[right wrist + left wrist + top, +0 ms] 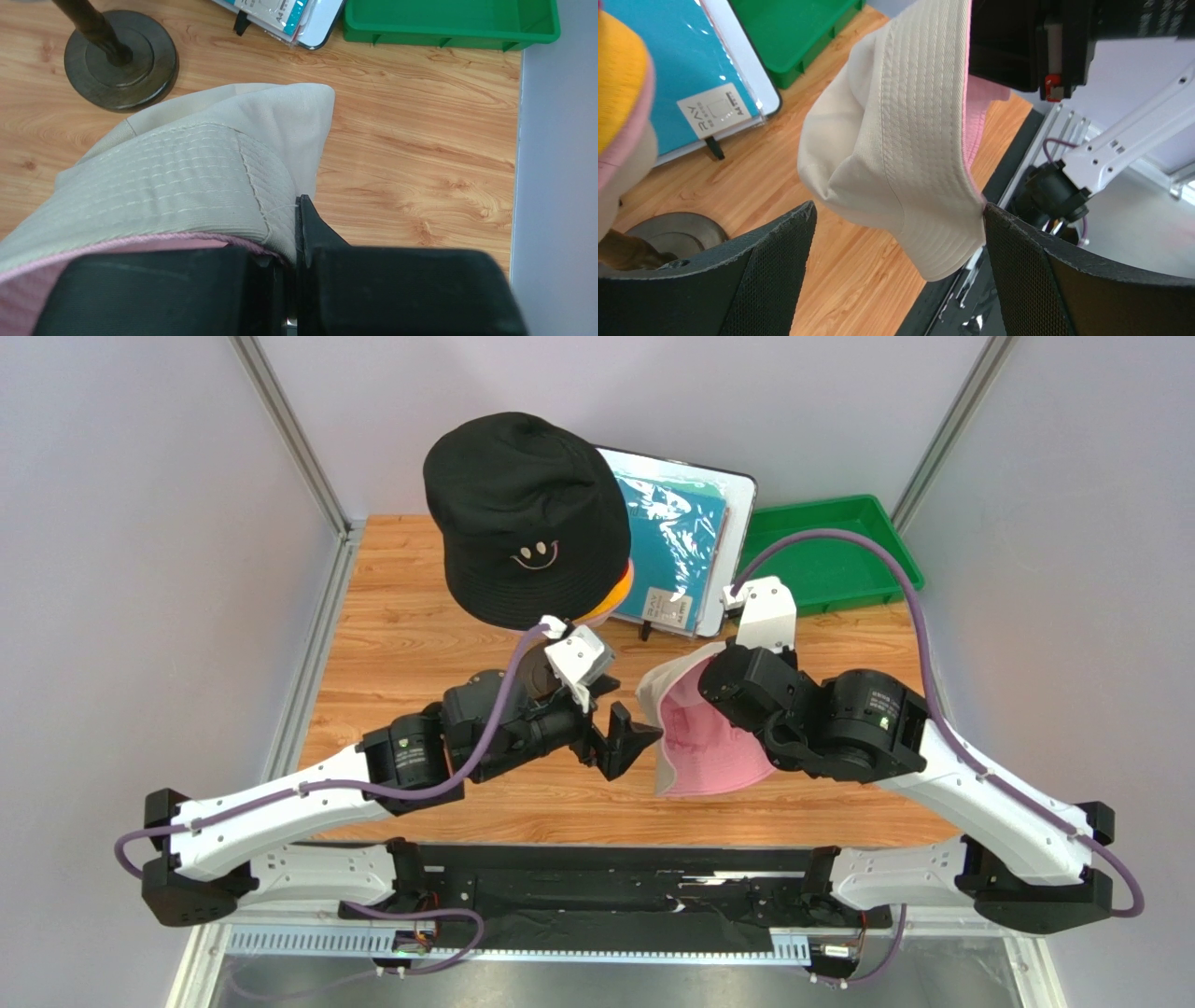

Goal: Stack the hats
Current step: Stack the hat on the hat.

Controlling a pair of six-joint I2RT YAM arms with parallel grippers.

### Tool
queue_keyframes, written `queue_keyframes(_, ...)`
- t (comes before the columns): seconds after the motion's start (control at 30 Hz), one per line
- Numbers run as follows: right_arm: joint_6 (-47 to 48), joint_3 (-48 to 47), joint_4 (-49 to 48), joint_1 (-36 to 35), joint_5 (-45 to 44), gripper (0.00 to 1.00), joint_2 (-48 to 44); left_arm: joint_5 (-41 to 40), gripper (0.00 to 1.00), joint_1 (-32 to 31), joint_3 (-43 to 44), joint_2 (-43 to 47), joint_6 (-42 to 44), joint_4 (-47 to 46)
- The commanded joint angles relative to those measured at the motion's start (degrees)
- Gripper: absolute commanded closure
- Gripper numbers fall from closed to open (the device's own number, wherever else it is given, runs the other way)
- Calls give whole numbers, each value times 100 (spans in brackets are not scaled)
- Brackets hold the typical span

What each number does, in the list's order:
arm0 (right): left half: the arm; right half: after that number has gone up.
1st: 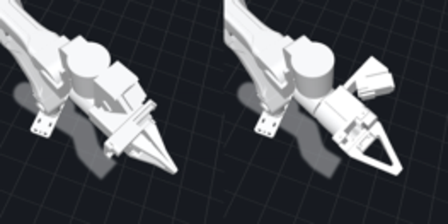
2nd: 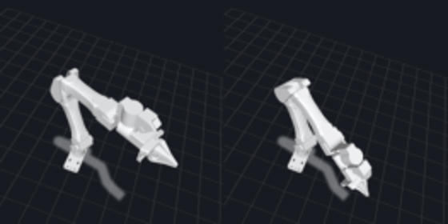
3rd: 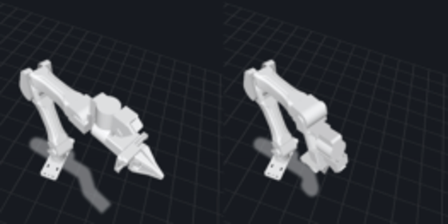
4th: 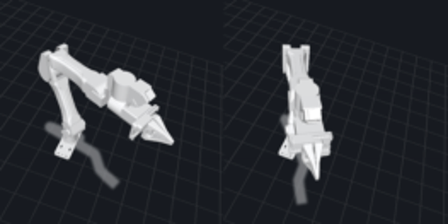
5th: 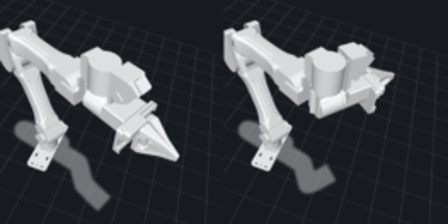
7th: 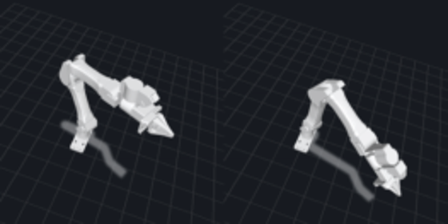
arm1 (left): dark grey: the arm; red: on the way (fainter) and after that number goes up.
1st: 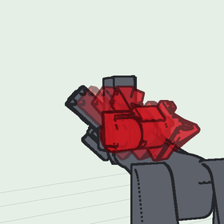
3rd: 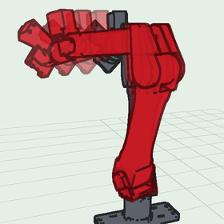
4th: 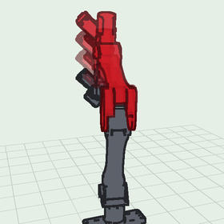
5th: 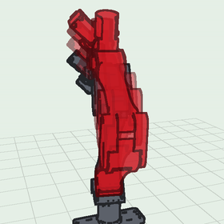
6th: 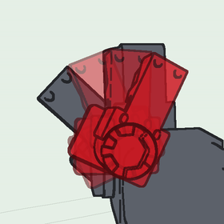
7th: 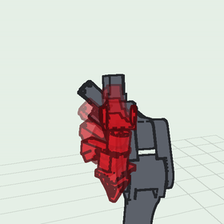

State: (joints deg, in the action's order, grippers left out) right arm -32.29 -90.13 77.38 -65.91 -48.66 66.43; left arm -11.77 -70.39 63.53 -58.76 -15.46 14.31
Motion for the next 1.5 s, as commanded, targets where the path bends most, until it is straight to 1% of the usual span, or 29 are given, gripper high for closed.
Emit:
queue_keyframes(0.0, -278, -330, 233, 87, -469, 100, 141, -248, 7, -36, 336, 312, -264, -86)
queue_keyframes(0.13, -251, -400, 163, 96, -477, 100, 247, -246, 7, -36, 371, 199, -369, -139)
queue_keyframes(0.33, -277, -392, 128, 96, -363, 100, 300, -352, 6, -36, 871, -512, -229, -15)
queue_keyframes(0.4, -321, -357, 163, 96, -354, 100, 221, -510, 9, -36, 1003, -653, -107, 89)
queue_keyframes(0.43, -313, -348, 163, 96, -302, 100, 195, -606, 14, -36, 1152, -802, -62, 255)
queue_keyframes(0.47, -304, -322, 137, 96, -275, 100, 116, -764, 19, -36, 1214, -864, 8, 327)
queue_keyframes(0.5, -278, -295, 110, 96, -266, 100, 81, -791, 29, -36, 1276, -917, 191, 371)
queue_keyframes(0.53, -225, -278, 67, 96, -275, 100, 45, -818, 58, -36, 1337, -996, 280, 354)
queue_keyframes(0.57, -155, -277, 58, 96, -336, 100, 19, -879, 73, -36, 1373, -1032, 368, 336)
queue_keyframes(0.6, -120, -356, 84, 96, -406, 100, 27, -897, 84, -36, 1425, -1067, 569, 327)
queue_keyframes(0.63, -76, -417, 101, 113, -572, 100, 45, -906, 100, -27, 1565, -1128, 684, 266)
queue_keyframes(0.7, 178, -593, 84, 253, -749, 100, 89, -915, 100, -19, 1750, -1233, 1209, 178)
queue_keyframes(0.77, 581, -795, -380, 429, -916, 100, 80, -880, 100, 16, 2049, -1427, 1685, -102)
queue_keyframes(0.8, 1088, -822, -652, 691, -917, 100, 63, -871, 100, 43, 2145, -1497, 2166, -234)
queue_keyframes(0.83, 1389, -866, -1211, 833, -943, 100, 37, -853, 100, 156, 2373, -1646, 2353, -444)
queue_keyframes(0.9, 1960, -1006, -1584, 1088, -1179, 100, 54, -512, 100, 332, 2663, -1805, 2809, -612)
queue_keyframes(0.97, 2401, -1340, -2243, 1150, -1671, 100, 106, -196, 100, 596, 3251, -2077, 3074, -710)
queue_keyframes(1.0, 3073, -1428, -2593, 1168, -1821, 100, 107, -151, 100, 666, 3471, -2191, 3450, -736)
queue_keyframes(1.03, 3489, -1455, -3589, 1177, -1996, 100, 63, -124, 100, 815, 3908, -2401, 3662, -815)
queue_keyframes(1.07, 3972, -1351, -4216, 1168, -2015, 100, 10, -106, 100, 895, 4096, -2507, 4100, -920)
queue_keyframes(1.1, 4368, -1263, -4849, 1177, -1972, 100, -25, -132, 100, 965, 4271, -2604, 4304, -1034)
queue_keyframes(1.13, 5129, -1192, -6048, 1177, -1815, 100, -86, -176, 100, 1122, 4613, -2762, 4480, -1296)
queue_keyframes(1.17, 5406, -1157, -6521, 1177, -1726, 100, -69, -81, 100, 1228, 4790, -2833, 4856, -1368)
queue_keyframes(1.2, 5609, -1191, -6908, 1186, -1577, 100, -43, -36, 100, 1334, 5201, -2999, 5025, -1552)
queue_keyframes(1.23, 5890, -1278, -7400, 1203, -1184, 100, 70, -53, 100, 1561, 5396, -3070, 5157, -1667)
queue_keyframes(1.3, 6146, -1507, -7929, 1308, -804, 100, 255, 104, 100, 1852, 5966, -3281, 5325, -1904)
queue_keyframes(1.37, 6454, -1639, -8597, 1422, -321, 100, 615, 508, 100, 2361, 6206, -3378, 5317, -2141)
queue_keyframes(1.4, 6516, -1796, -8774, 1466, -154, 100, 756, 657, 100, 2676, 6337, -3457, 5326, -2447)
queue_keyframes(1.47, 6718, -2060, -9222, 1598, 128, 100, 1247, 939, 100, 2968, 6522, -3580, 5308, -2695)
